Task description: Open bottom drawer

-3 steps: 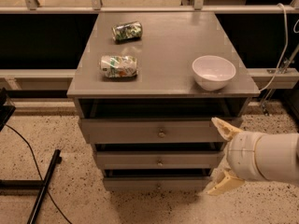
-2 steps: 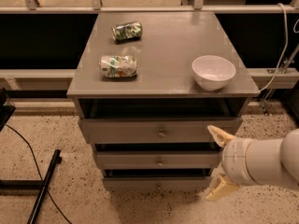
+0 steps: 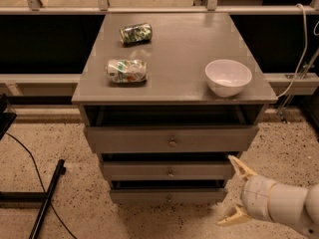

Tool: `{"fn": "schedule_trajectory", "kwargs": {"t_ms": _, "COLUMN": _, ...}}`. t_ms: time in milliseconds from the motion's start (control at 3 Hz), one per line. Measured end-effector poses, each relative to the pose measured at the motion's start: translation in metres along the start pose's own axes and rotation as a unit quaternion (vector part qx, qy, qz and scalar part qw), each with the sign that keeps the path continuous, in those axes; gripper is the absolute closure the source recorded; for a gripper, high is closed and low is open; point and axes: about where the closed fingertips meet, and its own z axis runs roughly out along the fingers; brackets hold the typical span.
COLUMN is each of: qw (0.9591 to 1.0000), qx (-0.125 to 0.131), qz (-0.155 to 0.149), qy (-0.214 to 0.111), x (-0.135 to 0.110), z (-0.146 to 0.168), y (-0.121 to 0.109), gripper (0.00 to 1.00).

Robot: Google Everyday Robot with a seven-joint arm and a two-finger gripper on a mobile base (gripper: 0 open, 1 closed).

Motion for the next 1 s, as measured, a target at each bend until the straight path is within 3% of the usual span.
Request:
{"fn": "schedule_trajectory", "kwargs": {"t_ms": 333, "qw": 0.9972, "qx": 0.036, "qz": -0.005, "qy": -0.066, "x": 0.030, "z": -0.012, "y": -0.018, "gripper": 0.00}}
{"fn": "schedule_trajectory", "kwargs": {"t_ms": 667, "qw": 0.9932, "qx": 0.022, "qz": -0.025, "qy": -0.112, "x": 0.039, "z": -0.004, "y": -0.015, "gripper": 0.00}}
{"fn": "schedule_trajectory", "kwargs": {"t_ms": 1000, "qw": 0.9947, "qx": 0.015, "qz": -0.026, "qy": -0.098, "x": 0.044, "z": 0.004, "y": -0.017, "gripper": 0.00}}
